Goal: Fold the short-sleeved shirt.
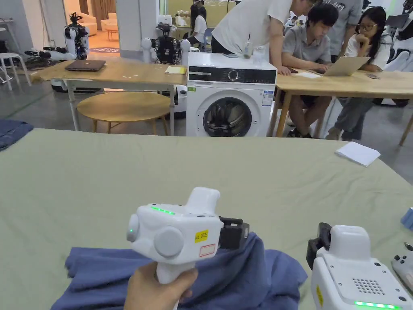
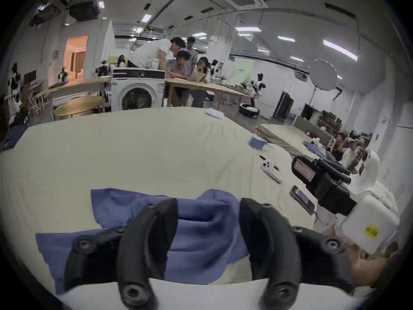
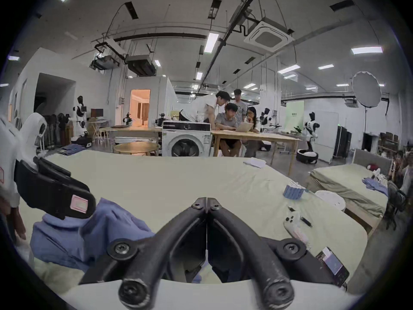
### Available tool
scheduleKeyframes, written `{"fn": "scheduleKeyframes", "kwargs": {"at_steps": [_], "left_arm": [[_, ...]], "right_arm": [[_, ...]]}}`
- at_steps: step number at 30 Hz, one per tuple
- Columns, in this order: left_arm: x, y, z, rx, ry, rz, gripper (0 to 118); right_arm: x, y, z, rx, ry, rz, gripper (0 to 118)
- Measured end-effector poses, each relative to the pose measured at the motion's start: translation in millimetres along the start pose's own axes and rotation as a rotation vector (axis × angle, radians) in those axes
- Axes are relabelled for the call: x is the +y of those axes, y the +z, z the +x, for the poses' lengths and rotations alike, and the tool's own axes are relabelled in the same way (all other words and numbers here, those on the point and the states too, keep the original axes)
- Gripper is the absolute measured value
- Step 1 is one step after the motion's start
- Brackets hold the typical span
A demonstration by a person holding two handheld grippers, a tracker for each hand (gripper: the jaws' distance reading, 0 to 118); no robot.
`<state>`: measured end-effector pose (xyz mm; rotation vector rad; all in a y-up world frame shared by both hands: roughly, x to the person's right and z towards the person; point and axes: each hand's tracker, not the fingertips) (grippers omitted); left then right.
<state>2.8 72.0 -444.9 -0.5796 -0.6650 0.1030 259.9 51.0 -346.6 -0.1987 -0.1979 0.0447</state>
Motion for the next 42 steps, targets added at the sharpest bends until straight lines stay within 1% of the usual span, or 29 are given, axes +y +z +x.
{"fn": "scheduleKeyframes", "kwargs": {"at_steps": [2,4,6,9,10,11,12,14,16,17,21,22,24,27,29,30,31,32,34,35,37,39,41,42], "left_arm": [[-1,15,-9,0.034,0.017,0.026,55],[-4,32,-18,0.099,0.024,0.07,55],[-9,50,-28,0.166,0.025,0.096,52],[-21,77,-43,0.241,0.041,0.146,31],[-26,84,-48,0.254,0.037,0.142,31],[-30,89,-52,0.296,0.051,0.146,2],[-35,96,-58,0.334,0.049,0.152,0],[-41,110,-71,0.328,0.06,0.131,0],[-43,124,-83,0.417,0.08,0.12,0],[-44,130,-93,0.437,0.097,0.122,0],[-42,149,-149,0.479,0.259,0.083,0],[-40,151,-167,0.482,0.299,0.049,0],[-35,149,-197,0.501,0.344,-0.006,0],[-30,136,-233,0.499,0.367,-0.093,0],[-26,124,-252,0.476,0.387,-0.147,0],[-25,116,-262,0.468,0.399,-0.18,2],[-24,107,-270,0.464,0.422,-0.205,14],[-24,99,-279,0.461,0.455,-0.224,38],[-27,83,-295,0.468,0.496,-0.266,43],[-28,74,-303,0.471,0.513,-0.291,53],[-34,62,-315,0.528,0.528,-0.319,54],[-42,49,-325,0.541,0.574,-0.364,54],[-52,35,-330,0.49,0.581,-0.431,54],[-57,28,-330,0.507,0.565,-0.479,54]], "right_arm": [[3,0,-4,0.009,0.0,0.0,0],[6,-2,-10,0.024,-0.001,0.004,0],[9,-1,-18,0.042,0.0,0.006,0],[13,-1,-32,0.073,-0.009,0.016,0],[14,-1,-37,0.08,-0.007,0.019,0],[15,-1,-42,0.088,-0.003,0.021,0],[16,-1,-47,0.095,0.002,0.024,0],[17,1,-55,0.11,-0.001,0.026,0],[19,0,-61,0.131,-0.004,0.023,0],[19,0,-64,0.136,-0.004,0.022,0],[20,-7,-74,0.154,0.016,0.0,0],[21,-10,-75,0.155,0.019,-0.01,0],[20,-13,-77,0.162,0.02,-0.019,0],[20,-17,-81,0.168,0.038,-0.024,0],[21,-16,-86,0.17,0.05,-0.025,0],[21,-15,-88,0.169,0.049,-0.027,0],[21,-16,-88,0.168,0.043,-0.031,0],[21,-17,-88,0.17,0.038,-0.035,0],[22,-16,-90,0.169,0.034,-0.046,0],[21,-17,-90,0.168,0.035,-0.05,0],[18,-19,-87,0.161,0.044,-0.053,0],[14,-18,-83,0.133,0.065,-0.036,0],[12,-21,-76,0.123,0.081,-0.034,0],[11,-23,-73,0.115,0.087,-0.04,0]]}}
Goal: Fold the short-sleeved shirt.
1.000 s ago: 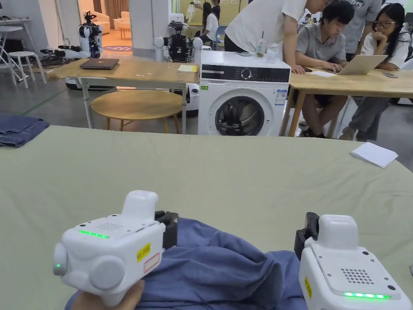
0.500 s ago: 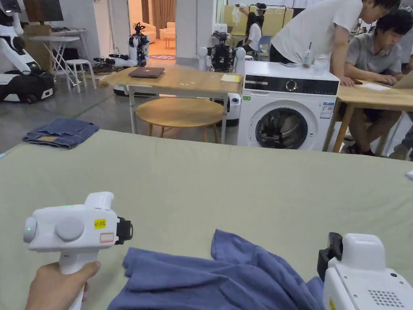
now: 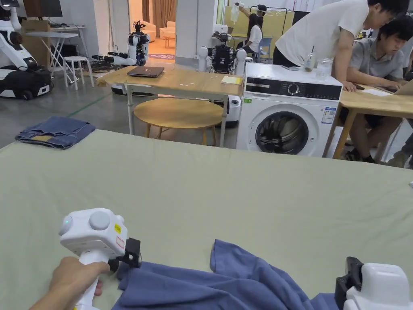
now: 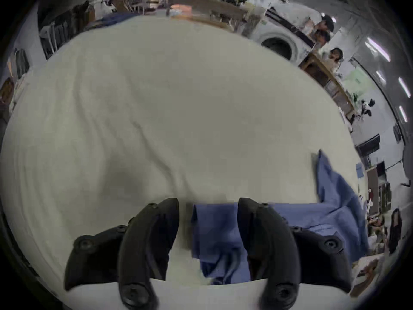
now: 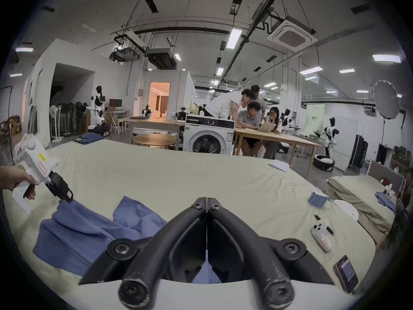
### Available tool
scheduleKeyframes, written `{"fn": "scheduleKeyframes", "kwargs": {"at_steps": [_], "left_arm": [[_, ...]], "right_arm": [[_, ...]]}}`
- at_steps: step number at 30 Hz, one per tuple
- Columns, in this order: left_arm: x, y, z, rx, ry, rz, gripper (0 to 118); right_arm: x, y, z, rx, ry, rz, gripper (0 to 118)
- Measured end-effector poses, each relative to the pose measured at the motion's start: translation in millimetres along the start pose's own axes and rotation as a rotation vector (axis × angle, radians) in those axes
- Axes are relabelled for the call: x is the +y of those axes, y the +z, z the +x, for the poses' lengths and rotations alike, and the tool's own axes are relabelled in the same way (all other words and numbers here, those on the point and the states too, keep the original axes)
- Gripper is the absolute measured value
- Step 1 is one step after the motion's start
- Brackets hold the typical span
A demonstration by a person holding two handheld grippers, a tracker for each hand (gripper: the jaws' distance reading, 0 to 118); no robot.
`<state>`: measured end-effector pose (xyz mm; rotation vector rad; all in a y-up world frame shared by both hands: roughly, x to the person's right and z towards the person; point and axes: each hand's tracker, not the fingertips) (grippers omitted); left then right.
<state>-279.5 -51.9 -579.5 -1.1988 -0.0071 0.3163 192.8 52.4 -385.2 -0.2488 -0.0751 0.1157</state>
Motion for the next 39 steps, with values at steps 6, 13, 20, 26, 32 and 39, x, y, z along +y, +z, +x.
{"fn": "scheduleKeyframes", "kwargs": {"at_steps": [6,13,20,26,32,39], "left_arm": [[-8,0,14,0.064,-0.032,0.086,37],[-17,10,22,0.036,-0.139,0.144,0],[-54,70,23,-0.056,-0.141,0.281,0],[-77,96,19,-0.097,-0.109,0.32,0],[-87,103,21,-0.084,-0.119,0.331,0],[-90,102,23,-0.082,-0.121,0.335,0]], "right_arm": [[-6,-4,17,-0.019,-0.005,-0.027,0],[-7,1,33,-0.009,-0.048,-0.084,0],[-15,-33,84,-0.015,-0.093,-0.261,2],[-28,-95,93,0.047,-0.073,-0.5,64],[-66,-163,88,0.087,-0.031,-0.783,64],[-78,-163,96,0.155,-0.19,-0.806,0]]}}
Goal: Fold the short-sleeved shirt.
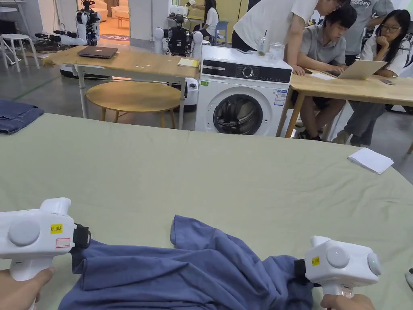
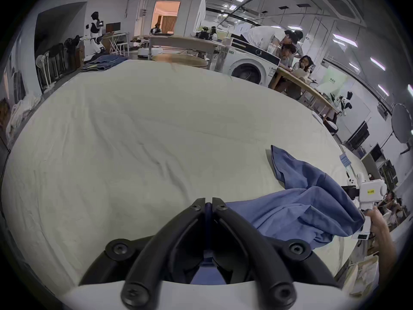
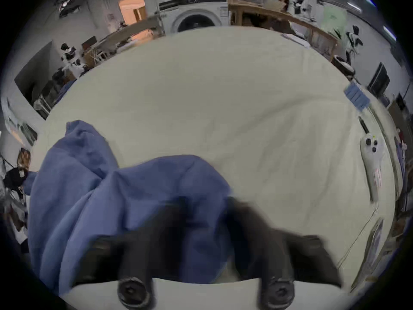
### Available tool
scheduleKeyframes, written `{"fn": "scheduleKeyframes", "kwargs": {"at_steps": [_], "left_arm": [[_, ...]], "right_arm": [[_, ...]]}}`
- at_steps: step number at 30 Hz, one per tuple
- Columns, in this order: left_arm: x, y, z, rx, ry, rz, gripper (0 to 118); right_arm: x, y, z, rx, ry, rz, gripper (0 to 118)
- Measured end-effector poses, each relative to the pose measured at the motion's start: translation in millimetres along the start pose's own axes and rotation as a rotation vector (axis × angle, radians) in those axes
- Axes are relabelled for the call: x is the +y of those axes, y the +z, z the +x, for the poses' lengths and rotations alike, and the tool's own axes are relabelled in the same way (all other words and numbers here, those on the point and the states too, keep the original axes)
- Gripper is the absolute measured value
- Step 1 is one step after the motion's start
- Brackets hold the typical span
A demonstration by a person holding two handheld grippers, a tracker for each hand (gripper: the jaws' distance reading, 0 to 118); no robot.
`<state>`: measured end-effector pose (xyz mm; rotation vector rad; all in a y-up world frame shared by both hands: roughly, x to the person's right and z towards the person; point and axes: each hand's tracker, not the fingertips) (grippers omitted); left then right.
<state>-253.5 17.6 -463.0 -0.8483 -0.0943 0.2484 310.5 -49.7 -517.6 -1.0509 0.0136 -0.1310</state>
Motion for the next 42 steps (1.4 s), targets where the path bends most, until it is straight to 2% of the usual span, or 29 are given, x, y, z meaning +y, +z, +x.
{"fn": "scheduleKeyframes", "kwargs": {"at_steps": [1,2,4,6,11,14,18,23,28,35,42], "left_arm": [[0,2,1,-0.001,-0.002,0.004,0],[1,2,1,0.002,-0.006,0.019,0],[4,8,1,-0.002,-0.005,0.034,0],[10,16,0,-0.005,-0.003,0.07,0],[37,54,0,0.009,-0.041,0.156,0],[62,81,-5,0.025,-0.058,0.22,0],[98,122,-14,0.051,-0.064,0.304,0],[148,170,-29,0.125,-0.081,0.399,0],[189,205,-43,0.186,-0.065,0.459,0],[238,226,-50,0.233,-0.05,0.493,0],[280,232,-35,0.245,-0.083,0.528,0]], "right_arm": [[-2,4,-3,0.024,0.01,0.02,1],[-3,9,-8,-0.018,0.006,0.049,0],[-4,25,-14,-0.028,0.061,0.109,0],[-2,44,-20,-0.051,0.08,0.19,0],[20,105,-23,-0.094,0.066,0.408,0],[36,143,-25,-0.079,0.056,0.484,0],[57,186,-33,-0.133,0.089,0.577,0],[88,235,-34,-0.156,0.069,0.678,0],[121,281,-37,-0.18,0.092,0.773,0],[172,324,-45,-0.216,0.114,0.841,0],[222,342,-47,-0.233,0.086,0.892,0]]}}
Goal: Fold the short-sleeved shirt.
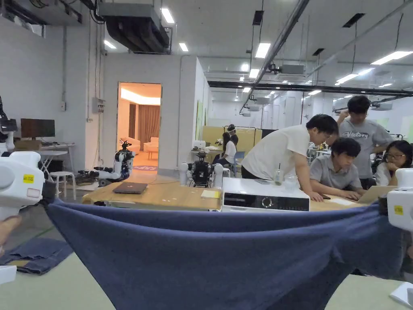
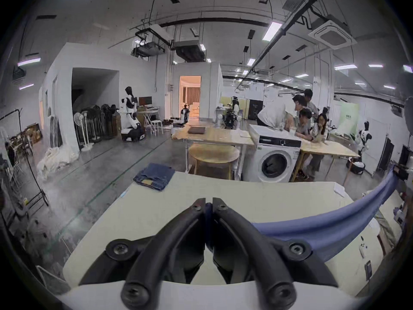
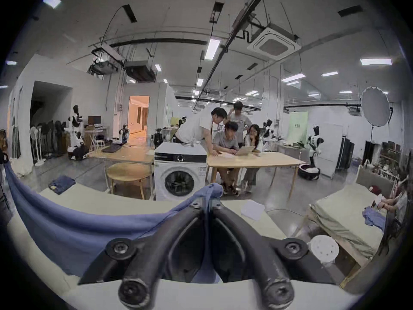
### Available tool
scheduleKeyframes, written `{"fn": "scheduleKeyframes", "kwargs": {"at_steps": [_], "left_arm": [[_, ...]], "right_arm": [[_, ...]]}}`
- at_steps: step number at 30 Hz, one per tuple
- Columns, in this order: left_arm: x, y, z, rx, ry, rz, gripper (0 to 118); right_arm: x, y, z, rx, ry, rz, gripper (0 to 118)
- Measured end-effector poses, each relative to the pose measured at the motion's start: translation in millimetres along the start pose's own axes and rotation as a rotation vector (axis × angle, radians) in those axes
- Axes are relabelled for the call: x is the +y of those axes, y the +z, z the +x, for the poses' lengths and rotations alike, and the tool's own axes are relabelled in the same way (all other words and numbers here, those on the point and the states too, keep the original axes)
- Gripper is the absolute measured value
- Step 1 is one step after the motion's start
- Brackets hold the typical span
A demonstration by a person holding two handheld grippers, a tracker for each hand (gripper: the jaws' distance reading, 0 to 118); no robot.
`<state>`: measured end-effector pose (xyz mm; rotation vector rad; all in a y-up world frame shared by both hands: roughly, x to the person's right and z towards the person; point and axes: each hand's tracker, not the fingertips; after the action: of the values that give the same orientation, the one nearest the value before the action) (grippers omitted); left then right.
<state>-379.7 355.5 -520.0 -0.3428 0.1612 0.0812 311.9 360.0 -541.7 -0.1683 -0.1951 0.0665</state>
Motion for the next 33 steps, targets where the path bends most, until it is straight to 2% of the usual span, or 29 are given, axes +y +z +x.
{"fn": "scheduleKeyframes", "kwargs": {"at_steps": [6,10,12,16,19,23,30,33], "left_arm": [[10,-11,10,0.0,-0.006,0.015,0],[-12,-19,14,-0.008,-0.005,0.002,0],[-29,-26,18,0.004,-0.03,-0.023,0],[-75,-25,21,-0.004,-0.009,-0.057,0],[-116,-16,23,-0.003,-0.042,-0.077,0],[-168,5,17,-0.038,0.004,-0.11,0],[-258,57,-4,-0.068,0.056,-0.145,0],[-296,74,-13,-0.071,0.076,-0.189,0]], "right_arm": [[12,-19,-4,-0.031,0.02,0.019,0],[-12,-25,-7,-0.055,0.038,-0.021,0],[-30,-25,-6,-0.04,0.022,-0.03,0],[-71,-15,-6,-0.019,0.024,-0.068,0],[-106,5,-4,-0.005,0.028,-0.089,0],[-157,34,-1,-0.025,0.091,-0.149,0],[-242,93,21,-0.043,0.038,-0.247,0],[-278,111,27,-0.036,0.059,-0.295,0]]}}
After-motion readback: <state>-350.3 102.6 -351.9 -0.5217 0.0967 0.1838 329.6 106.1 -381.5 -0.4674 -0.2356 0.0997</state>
